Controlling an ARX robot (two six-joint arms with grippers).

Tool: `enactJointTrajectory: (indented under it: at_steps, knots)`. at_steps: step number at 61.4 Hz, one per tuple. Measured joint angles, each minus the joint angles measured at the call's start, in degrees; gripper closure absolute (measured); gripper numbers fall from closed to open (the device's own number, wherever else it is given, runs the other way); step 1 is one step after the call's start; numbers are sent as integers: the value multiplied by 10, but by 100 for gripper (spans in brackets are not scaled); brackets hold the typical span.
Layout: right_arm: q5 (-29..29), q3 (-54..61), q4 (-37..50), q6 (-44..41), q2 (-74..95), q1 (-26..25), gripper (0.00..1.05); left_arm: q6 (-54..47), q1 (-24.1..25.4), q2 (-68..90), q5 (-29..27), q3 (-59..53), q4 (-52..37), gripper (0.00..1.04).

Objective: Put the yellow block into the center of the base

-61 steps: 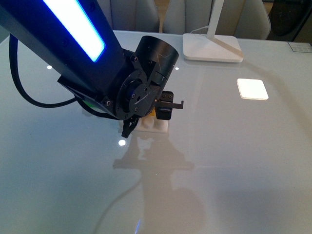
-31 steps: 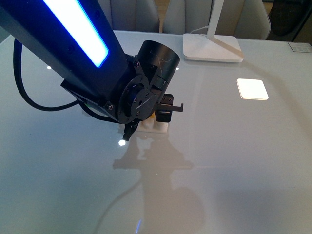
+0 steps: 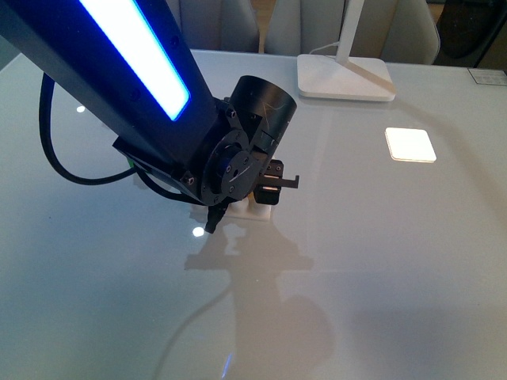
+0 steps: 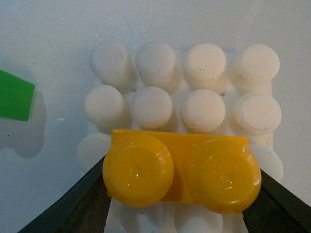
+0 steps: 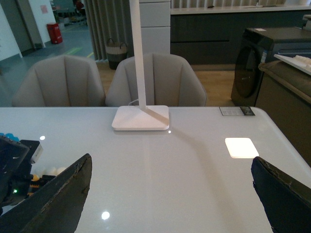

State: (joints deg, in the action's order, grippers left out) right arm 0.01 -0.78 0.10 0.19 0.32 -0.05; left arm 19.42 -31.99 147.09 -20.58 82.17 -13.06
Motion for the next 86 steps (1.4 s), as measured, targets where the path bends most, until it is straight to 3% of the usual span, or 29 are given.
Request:
enactJointTrajectory:
  at_steps: [66, 80, 86]
  knots:
    - [0, 0, 0, 0, 0, 0, 9, 25, 14, 4, 41, -14, -29, 41]
    - [0, 0, 0, 0, 0, 0, 9, 27, 23, -9, 47, -31, -31, 6]
    - [0, 0, 0, 0, 0, 0, 9, 28, 26, -16, 52, -43, -32, 8]
